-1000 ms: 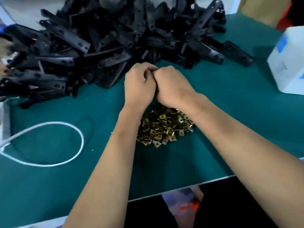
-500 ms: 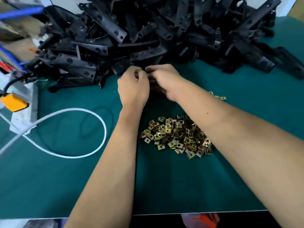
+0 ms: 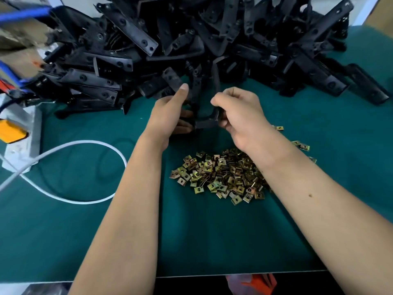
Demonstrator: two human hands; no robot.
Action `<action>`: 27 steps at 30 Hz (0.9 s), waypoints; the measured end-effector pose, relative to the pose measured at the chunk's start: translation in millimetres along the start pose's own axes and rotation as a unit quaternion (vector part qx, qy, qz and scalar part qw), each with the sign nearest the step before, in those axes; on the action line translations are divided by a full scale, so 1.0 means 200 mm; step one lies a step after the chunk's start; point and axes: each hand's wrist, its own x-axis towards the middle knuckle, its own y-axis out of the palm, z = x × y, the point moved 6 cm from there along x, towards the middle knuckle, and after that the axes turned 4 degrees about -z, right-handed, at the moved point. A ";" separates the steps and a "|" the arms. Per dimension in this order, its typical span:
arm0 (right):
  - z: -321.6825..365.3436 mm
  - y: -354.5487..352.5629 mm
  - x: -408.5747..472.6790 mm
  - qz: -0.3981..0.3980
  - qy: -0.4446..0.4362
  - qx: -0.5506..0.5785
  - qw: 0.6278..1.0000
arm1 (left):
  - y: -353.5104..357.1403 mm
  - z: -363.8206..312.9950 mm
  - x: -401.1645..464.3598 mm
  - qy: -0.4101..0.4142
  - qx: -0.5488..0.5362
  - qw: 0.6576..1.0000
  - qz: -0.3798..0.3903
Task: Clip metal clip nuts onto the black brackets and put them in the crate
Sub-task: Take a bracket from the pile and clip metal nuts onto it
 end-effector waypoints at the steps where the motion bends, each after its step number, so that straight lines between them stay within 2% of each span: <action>1: 0.02 -0.02 -0.01 0.000 -0.016 -0.007 1.000 | 0.03 -0.01 -0.01 0.004 -0.019 0.999 0.031; 3: 0.06 -0.04 -0.02 0.022 -0.041 -0.002 0.999 | 0.08 -0.03 -0.04 0.009 -0.030 0.995 0.098; 6: 0.06 -0.03 -0.06 0.095 -0.046 0.020 0.994 | 0.12 -0.07 -0.08 0.029 -0.086 0.985 0.148; 8: 0.06 -0.04 -0.06 0.083 -0.052 0.006 0.995 | 0.14 -0.09 -0.11 0.027 -0.161 0.970 0.180; 11: 0.06 -0.07 -0.04 0.066 0.001 0.116 0.991 | 0.15 -0.11 -0.14 -0.006 -0.252 0.939 0.235; 13: 0.08 -0.08 -0.03 0.104 0.010 0.138 0.985 | 0.17 -0.10 -0.16 -0.039 -0.271 0.916 0.294; 17: 0.14 -0.09 -0.01 0.223 -0.024 0.071 0.972 | 0.21 -0.09 -0.22 -0.075 -0.284 0.864 0.409; 19: 0.15 -0.10 0.01 0.224 -0.044 -0.009 0.974 | 0.22 -0.07 -0.23 -0.078 -0.271 0.873 0.398; 21: 0.13 -0.10 0.04 0.180 -0.072 -0.097 0.976 | 0.23 -0.05 -0.20 -0.054 -0.210 0.908 0.360; 24: 0.11 -0.15 0.08 0.107 -0.095 -0.130 0.981 | 0.23 -0.05 -0.17 -0.022 -0.164 0.945 0.283; 26: 0.11 -0.24 0.11 0.057 -0.123 -0.204 0.969 | 0.20 -0.06 -0.14 -0.015 -0.187 0.957 0.223; 27: 0.12 -0.29 0.13 0.040 -0.148 -0.278 0.948 | 0.18 -0.06 -0.13 -0.017 -0.211 0.957 0.198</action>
